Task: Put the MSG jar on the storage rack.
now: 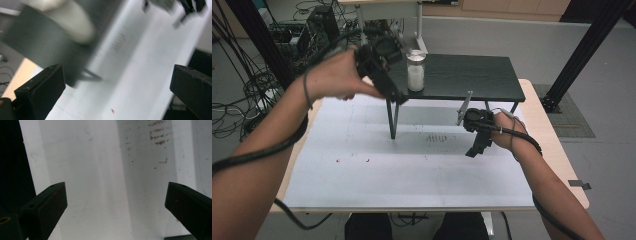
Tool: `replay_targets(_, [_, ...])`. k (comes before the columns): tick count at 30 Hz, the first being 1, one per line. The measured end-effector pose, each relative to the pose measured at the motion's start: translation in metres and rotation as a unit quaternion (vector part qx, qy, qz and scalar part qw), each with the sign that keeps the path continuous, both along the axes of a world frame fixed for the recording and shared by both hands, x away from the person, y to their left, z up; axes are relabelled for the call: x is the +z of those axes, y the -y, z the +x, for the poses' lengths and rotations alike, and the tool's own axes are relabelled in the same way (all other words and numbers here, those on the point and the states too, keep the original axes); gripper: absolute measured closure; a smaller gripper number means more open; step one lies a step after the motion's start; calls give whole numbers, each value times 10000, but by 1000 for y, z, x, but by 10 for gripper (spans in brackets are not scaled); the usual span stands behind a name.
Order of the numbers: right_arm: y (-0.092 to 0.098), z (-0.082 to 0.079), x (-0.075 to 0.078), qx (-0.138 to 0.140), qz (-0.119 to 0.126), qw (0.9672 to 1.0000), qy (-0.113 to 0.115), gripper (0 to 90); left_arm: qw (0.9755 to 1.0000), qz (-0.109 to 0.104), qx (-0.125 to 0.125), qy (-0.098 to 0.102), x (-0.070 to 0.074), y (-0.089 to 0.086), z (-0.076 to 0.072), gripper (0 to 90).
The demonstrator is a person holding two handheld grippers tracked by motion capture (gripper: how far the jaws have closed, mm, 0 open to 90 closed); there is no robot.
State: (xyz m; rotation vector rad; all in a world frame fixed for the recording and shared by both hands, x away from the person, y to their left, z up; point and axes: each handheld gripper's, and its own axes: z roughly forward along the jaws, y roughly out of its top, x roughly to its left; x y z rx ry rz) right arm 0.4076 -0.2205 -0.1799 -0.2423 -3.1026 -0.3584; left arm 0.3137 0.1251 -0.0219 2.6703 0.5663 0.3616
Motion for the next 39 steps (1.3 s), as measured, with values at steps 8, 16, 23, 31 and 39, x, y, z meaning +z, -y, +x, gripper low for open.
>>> replay_targets(8, [1,-2,3,7,10,10000,14,41,9978,527,-313,-258,-65,21,-26,4])
replay_targets(16, [0,-4,4,9,-27,10000,32,41,9940,837,-236,-668,-128,34,-18,7])
replay_targets(23, [-4,-9,8,20,-51,10000,59,41,9929,854,-149,-816,-151,33,-11,13])
replay_targets(31, [-7,-13,6,2,-27,10000,60,40,9921,865,-139,-900,-156,32,-7,16])
replay_targets(39, [-4,-14,7,-22,3,10000,90,41,9923,878,-132,-861,-154,33,-4,16])
